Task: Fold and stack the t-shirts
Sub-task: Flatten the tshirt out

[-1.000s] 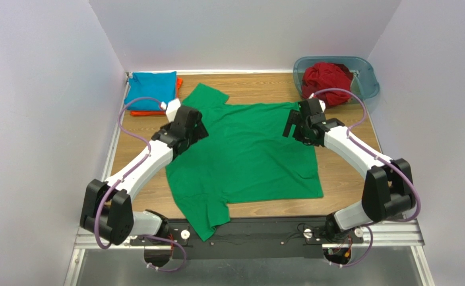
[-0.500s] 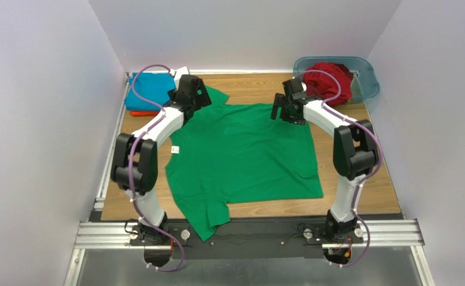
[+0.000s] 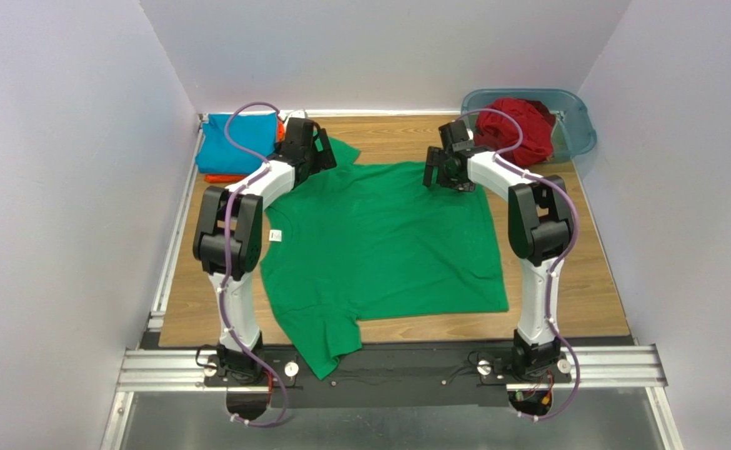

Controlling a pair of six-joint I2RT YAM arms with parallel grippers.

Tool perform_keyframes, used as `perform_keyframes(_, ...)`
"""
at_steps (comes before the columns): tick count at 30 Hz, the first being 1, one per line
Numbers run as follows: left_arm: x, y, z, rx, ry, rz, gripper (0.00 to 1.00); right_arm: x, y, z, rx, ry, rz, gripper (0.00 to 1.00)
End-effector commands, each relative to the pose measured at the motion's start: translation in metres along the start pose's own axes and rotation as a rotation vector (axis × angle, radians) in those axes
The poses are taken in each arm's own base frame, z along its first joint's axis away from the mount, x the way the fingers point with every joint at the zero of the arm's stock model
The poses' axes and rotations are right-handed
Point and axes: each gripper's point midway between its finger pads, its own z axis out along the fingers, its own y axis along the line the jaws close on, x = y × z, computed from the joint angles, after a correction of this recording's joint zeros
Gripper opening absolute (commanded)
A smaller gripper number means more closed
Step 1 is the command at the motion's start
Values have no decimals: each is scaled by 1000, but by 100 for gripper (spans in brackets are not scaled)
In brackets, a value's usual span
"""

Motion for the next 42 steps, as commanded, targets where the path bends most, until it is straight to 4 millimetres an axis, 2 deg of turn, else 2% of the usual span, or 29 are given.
perform_keyframes(1,6,-3,19,56,29,37,98,5,-11,16,38,20,6,100)
perform_keyframes(2,13,0,27,58,50,36,98,5,-13,18,44,21,8,100)
perform_keyframes(4,12,-4,32,88,63,28,98,6,-15,22,47,27,10,100)
perform_keyframes(8,14,5,52,66,83,4,98,4,-19,28,59,27,20,100)
perform_keyframes(9,1,1,54,74,60,2,98,4,-19,30,57,30,24,100)
perform_keyframes(14,-9,-9,72,91,87,16,98,-2,-23,37,62,26,38,100)
perform_keyframes(15,-3,-7,82,83,102,24,98,-5,-21,38,55,22,39,100)
perform_keyframes(16,-17,-13,83,94,86,24,98,-5,-24,40,56,24,46,100)
perform_keyframes(17,-8,-10,94,87,109,25,98,-5,-23,42,55,24,46,100)
perform_keyframes(18,-18,-17,96,108,100,26,98,-9,-22,42,49,19,47,100)
perform_keyframes(20,-18,-18,104,125,111,24,98,-11,-23,45,49,17,42,100)
perform_keyframes(21,-8,-17,113,128,135,24,98,-13,-23,46,46,15,42,100)
perform_keyframes(22,-15,-23,115,154,130,23,98,-16,-21,46,42,8,41,100)
perform_keyframes(23,-6,-19,124,150,149,17,98,-16,-23,50,42,12,41,100)
perform_keyframes(24,-16,-24,125,169,134,15,98,-17,-21,51,33,14,40,100)
perform_keyframes(27,-14,-23,136,178,135,1,99,-20,-19,55,23,12,46,100)
perform_keyframes(28,-24,-28,137,211,113,-3,99,-22,-18,56,18,9,48,100)
perform_keyframes(33,-44,-48,144,367,43,-53,99,-25,-15,58,8,6,66,100)
perform_keyframes(34,-57,-56,145,409,1,-57,99,-25,-15,56,4,6,75,100)
perform_keyframes(35,-53,-54,152,413,-1,-69,99,-24,-15,55,3,8,75,100)
perform_keyframes(36,-71,-63,150,445,-41,-82,99,-23,-15,54,0,13,75,100)
perform_keyframes(39,-77,-65,158,469,-64,-102,99,-26,-16,51,1,3,57,100)
perform_keyframes(42,-95,-71,153,498,-129,-111,99,-35,-20,45,14,-21,40,100)
